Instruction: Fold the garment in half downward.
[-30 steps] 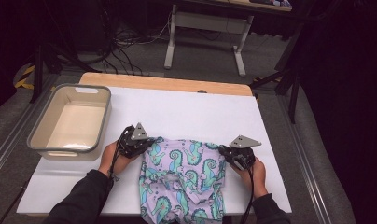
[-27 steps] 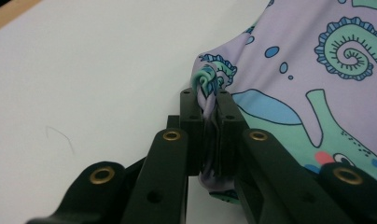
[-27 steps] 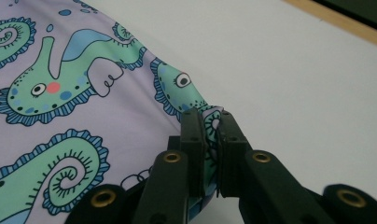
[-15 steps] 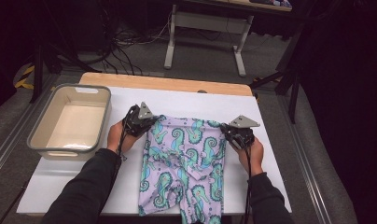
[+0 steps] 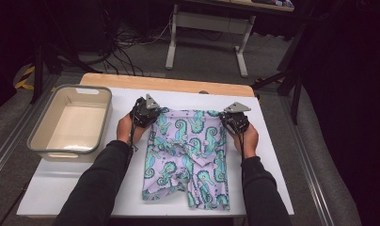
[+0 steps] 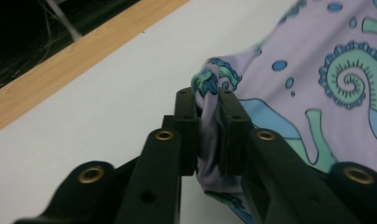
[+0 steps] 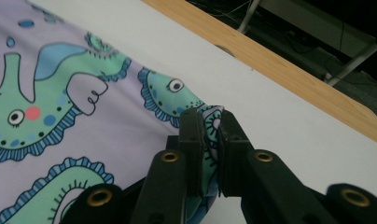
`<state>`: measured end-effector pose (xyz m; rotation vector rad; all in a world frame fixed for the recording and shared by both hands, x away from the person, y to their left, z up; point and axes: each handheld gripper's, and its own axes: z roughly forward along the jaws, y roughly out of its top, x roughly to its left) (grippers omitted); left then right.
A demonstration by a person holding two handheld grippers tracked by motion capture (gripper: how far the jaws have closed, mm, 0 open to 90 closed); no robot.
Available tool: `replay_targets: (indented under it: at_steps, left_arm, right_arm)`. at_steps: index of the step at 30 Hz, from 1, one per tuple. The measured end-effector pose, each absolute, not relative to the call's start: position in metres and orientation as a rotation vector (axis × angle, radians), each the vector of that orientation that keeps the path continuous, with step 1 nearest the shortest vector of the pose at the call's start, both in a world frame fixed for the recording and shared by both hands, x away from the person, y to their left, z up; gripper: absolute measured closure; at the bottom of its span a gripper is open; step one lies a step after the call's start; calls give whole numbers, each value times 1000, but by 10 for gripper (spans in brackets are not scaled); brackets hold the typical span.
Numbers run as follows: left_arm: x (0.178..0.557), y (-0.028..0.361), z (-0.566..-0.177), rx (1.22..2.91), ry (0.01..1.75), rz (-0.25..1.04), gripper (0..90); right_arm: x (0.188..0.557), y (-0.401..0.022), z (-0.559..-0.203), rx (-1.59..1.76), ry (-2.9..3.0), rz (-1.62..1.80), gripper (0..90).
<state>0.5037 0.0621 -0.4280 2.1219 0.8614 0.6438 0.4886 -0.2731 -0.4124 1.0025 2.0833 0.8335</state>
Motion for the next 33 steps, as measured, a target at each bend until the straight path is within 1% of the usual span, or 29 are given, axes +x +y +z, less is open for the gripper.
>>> replay_targets:
  at_steps: [3, 6, 7, 8, 11, 17, 21, 25, 28, 32, 33]
  left_arm:
    - [500, 63, -426, 2114, 863, 627, 690]
    - [496, 64, -424, 2093, 869, 622, 600]
    - [492, 64, -424, 2072, 866, 593, 589]
    - [487, 64, -423, 2066, 846, 579, 585]
    - [473, 63, -422, 2049, 796, 559, 570]
    - [429, 68, -422, 2029, 675, 538, 537]
    - [399, 73, -419, 2017, 577, 504, 534]
    - [364, 77, -419, 2048, 513, 492, 523]
    - [336, 81, -422, 2054, 461, 437, 523]
    - [307, 90, -429, 2073, 392, 402, 512]
    - [297, 92, -433, 2101, 370, 400, 511]
  right_arm:
    - [491, -271, -415, 1008, 2077, 809, 820]
    - [491, -270, -417, 1017, 2079, 780, 785]
    - [491, -271, -417, 1023, 2077, 784, 769]
    - [490, -273, -416, 1042, 2068, 793, 746]
    - [481, -276, -412, 1056, 2053, 847, 720]
    - [452, -285, -409, 1055, 2046, 958, 707]
    - [429, -294, -412, 1060, 2027, 1017, 710]
    - [407, -298, -414, 1033, 2036, 1049, 702]
    - [392, -300, -415, 1014, 2044, 1072, 688]
    - [377, -302, -423, 1018, 2081, 1074, 679]
    - [375, -303, -424, 1012, 2087, 1067, 679]
